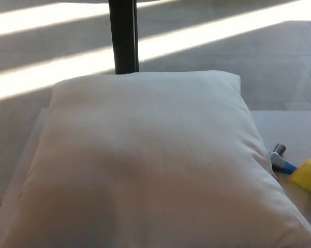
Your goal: A hammer is kept on the right hand side and a pillow is kept on the left hand side on the desk infront of the robot and the robot uses its right hand to pick up the hammer and makes a downward swinging motion to hit the pillow
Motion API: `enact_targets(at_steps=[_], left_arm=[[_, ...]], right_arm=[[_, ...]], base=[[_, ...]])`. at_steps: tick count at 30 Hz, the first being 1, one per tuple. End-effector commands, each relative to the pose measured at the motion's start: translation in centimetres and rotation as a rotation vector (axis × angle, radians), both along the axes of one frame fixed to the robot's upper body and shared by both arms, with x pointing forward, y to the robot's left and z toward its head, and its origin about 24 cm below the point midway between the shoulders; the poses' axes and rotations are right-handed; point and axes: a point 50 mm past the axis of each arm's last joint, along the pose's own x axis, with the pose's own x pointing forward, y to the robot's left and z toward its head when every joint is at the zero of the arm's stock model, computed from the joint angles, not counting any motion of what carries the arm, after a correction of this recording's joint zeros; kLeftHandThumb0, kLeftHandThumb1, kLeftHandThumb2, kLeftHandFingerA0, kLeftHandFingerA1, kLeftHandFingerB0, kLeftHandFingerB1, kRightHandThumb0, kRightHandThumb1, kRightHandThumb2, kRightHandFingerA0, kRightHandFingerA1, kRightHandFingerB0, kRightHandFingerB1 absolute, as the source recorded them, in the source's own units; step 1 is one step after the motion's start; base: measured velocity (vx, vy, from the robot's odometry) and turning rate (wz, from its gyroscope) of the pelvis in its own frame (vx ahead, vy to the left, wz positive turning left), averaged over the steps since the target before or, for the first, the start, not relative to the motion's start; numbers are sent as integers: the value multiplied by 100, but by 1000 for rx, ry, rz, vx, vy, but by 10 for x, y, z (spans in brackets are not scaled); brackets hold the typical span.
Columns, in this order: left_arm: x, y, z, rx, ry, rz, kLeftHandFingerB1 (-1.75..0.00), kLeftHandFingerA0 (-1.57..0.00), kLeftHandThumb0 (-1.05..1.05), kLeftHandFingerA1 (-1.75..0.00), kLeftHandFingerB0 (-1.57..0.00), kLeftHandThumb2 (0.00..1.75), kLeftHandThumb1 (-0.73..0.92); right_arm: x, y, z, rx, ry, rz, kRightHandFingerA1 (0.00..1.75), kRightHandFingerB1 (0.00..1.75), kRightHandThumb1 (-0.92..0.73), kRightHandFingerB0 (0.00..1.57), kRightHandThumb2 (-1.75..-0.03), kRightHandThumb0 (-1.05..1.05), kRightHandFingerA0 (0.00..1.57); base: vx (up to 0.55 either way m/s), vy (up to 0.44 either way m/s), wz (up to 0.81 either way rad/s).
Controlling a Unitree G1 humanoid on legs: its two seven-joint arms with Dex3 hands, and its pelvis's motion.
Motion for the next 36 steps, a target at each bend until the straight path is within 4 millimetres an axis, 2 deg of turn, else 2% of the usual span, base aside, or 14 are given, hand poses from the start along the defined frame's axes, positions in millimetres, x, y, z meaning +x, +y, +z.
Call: enact_targets(at_steps=[1, 3, 5, 7, 12, 17, 20, 22, 26, 27, 28, 29, 34, 36], left_arm=[[1, 5, 6, 16, -20, -1, -54, -82, -57, -64, -69, 60, 66], [1, 5, 6, 18, -18, 1, -55, -83, -57, -65, -69, 60, 66], [1, 6, 6, 20, -12, 3, -54, -83, -58, -64, -69, 60, 66], [2, 6, 6, 21, -15, -13, -53, -81, -58, -65, -65, 60, 67], [0, 6, 6, 20, -8, -9, -54, -84, -58, -65, -67, 61, 68], [-2, 6, 6, 37, 24, -39, -53, -84, -59, -63, -69, 61, 70], [-2, 6, 6, 30, 12, -24, -54, -82, -59, -62, -69, 61, 69], [-2, 6, 6, 32, 8, -33, -54, -82, -61, -63, -70, 61, 69], [-3, 6, 7, 39, 25, -65, -52, -81, -60, -62, -68, 62, 72], [-2, 6, 7, 29, 5, -43, -53, -81, -59, -62, -67, 61, 70], [-5, 6, 7, 28, 1, -36, -54, -82, -61, -63, -68, 61, 70], [-5, 6, 7, 28, 0, -35, -54, -82, -61, -63, -68, 61, 70], [-7, 7, 7, 29, 5, -37, -53, -80, -61, -62, -67, 61, 71], [-7, 7, 8, 34, 11, -49, -54, -80, -62, -64, -68, 61, 71]], right_arm=[[-32, 17, -49, 55, 158, 53, 162, 101, -80, 67, -66, -26, 73], [-28, 18, -44, 67, 108, 55, 164, 116, -79, 72, -68, -29, 80], [-24, 19, -39, 72, 90, 61, 165, 99, -81, 71, -66, -31, 74], [-21, 15, -31, 58, 29, 76, 173, 131, -81, 68, -66, -31, 82], [-18, 6, -24, 74, 16, -1, 159, 93, -79, 78, -65, -25, 84], [-20, -6, -19, 107, -56, -70, 162, 119, -76, 74, -66, -27, 86], [-19, -11, -15, 133, -72, -113, 141, 73, -81, 69, -67, -34, 78], [-15, -12, -9, 162, -67, -130, 131, 77, -78, 69, -64, -33, 78], [-10, -14, 3, 218, -102, -151, 168, 137, -79, 71, -68, -34, 84], [-8, -19, 8, 347, -143, -241, 155, 117, -81, 66, -70, -33, 80], [-9, -20, 9, 487, -203, -272, 110, 46, -74, 42, -67, -23, 60], [-9, -20, 10, 504, -210, -276, 110, 46, -74, 42, -67, -23, 60], [-2, -31, 22, 795, -244, -544, 175, 150, -70, 60, -83, -27, 80], [-2, -36, 28, 912, -308, -592, 175, 116, -55, 63, -98, -21, 85]], base=[[0, 0, 0], [0, 0, 0], [0, 0, 0], [0, 0, 0], [0, 0, 0], [0, 0, 0], [0, 0, 0], [0, 0, 0], [0, 0, 0], [0, 0, 0], [0, 0, 0], [0, 0, 0], [0, 0, 0], [0, 0, 0]])
